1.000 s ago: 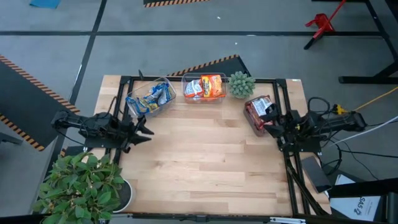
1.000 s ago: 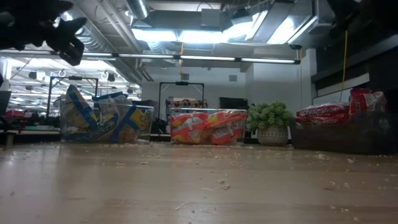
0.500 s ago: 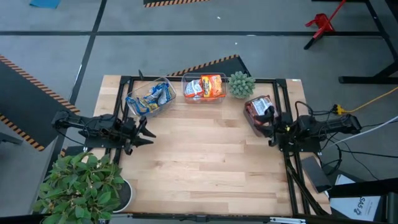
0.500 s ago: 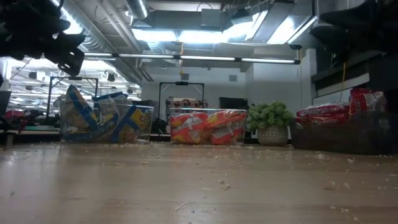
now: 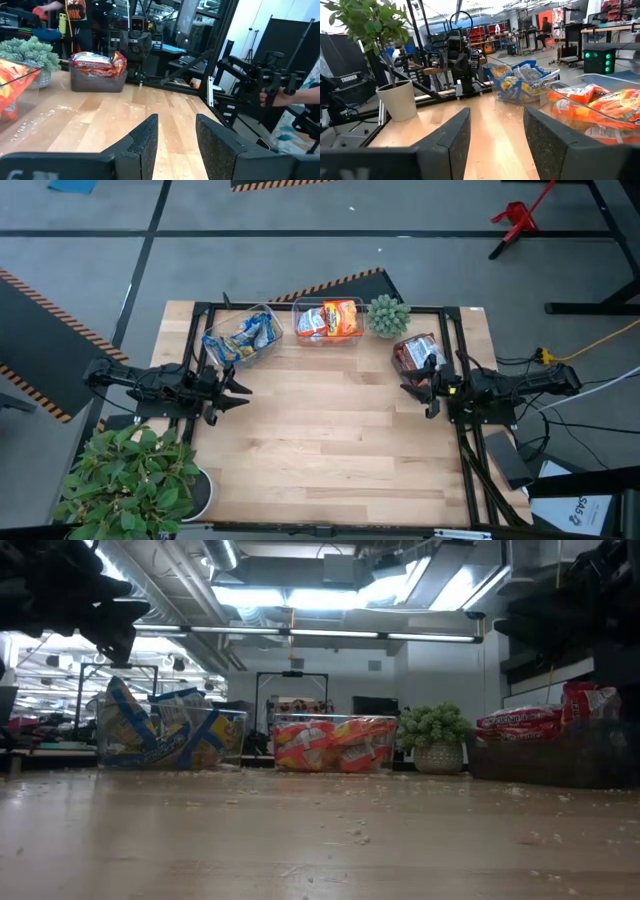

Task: Sort Maruchan noodles
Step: Return to Home Position

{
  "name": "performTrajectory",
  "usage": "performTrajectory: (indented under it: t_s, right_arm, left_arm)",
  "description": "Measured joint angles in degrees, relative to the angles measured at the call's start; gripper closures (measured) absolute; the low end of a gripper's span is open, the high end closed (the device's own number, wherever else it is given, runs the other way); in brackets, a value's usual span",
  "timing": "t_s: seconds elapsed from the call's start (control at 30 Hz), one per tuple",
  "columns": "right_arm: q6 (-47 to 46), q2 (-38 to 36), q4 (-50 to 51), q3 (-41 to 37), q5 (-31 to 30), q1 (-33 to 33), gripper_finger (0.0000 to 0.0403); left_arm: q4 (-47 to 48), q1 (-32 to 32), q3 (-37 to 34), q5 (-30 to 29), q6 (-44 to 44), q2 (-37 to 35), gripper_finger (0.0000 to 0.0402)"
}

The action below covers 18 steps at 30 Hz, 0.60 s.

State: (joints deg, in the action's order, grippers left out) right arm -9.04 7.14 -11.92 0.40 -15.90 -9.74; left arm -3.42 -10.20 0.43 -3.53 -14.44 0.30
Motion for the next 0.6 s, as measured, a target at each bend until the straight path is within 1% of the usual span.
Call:
performTrajectory:
  t_s: [0.6]
  right_arm:
    - [-0.07,0.0,0.13,0.0,0.47,0.0,0.0233]
  left_arm:
    - [-0.01,0.0,0.0,-0.01,0.0,0.0,0.0274]
